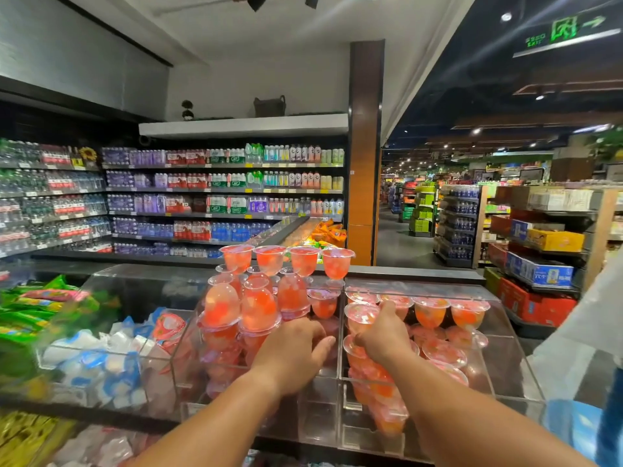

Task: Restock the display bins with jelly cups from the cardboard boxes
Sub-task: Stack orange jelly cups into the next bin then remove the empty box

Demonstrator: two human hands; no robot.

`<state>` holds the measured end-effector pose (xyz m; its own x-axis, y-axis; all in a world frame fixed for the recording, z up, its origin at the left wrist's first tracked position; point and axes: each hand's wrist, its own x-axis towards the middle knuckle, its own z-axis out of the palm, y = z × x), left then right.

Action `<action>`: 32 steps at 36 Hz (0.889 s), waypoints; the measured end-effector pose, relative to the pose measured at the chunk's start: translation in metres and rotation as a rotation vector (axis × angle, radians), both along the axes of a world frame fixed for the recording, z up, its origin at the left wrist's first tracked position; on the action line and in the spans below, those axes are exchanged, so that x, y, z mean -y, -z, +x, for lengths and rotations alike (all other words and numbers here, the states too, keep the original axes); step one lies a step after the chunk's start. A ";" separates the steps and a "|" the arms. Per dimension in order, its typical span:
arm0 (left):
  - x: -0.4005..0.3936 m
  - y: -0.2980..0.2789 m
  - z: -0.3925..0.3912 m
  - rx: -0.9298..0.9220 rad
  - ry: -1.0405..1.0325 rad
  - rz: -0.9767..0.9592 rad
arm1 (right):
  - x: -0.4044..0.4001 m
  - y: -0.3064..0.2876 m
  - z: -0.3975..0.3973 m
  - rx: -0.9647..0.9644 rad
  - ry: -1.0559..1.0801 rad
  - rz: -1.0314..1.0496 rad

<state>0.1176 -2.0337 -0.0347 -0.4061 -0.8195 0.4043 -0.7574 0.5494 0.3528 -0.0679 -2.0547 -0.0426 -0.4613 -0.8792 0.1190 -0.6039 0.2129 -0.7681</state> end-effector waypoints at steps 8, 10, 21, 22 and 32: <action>0.001 -0.004 -0.008 0.026 -0.006 0.024 | -0.008 -0.005 0.000 -0.008 -0.012 0.027; 0.002 -0.006 -0.008 0.044 -0.015 0.031 | -0.015 -0.009 -0.002 -0.039 -0.012 0.046; -0.040 -0.032 -0.003 0.149 -0.113 0.041 | -0.086 -0.037 -0.009 -0.362 -0.068 0.121; -0.050 -0.035 0.000 0.160 -0.130 0.043 | -0.095 -0.041 -0.007 -0.385 -0.085 0.127; -0.194 -0.026 0.040 0.171 -0.453 0.025 | -0.218 -0.043 0.044 -0.625 -0.430 0.137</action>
<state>0.1580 -1.8397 -0.0089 -0.0647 -0.9379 0.3407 -0.9669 0.1434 0.2110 -0.0236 -1.8372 0.0005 0.0419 -0.9917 0.1218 -0.9681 -0.0704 -0.2404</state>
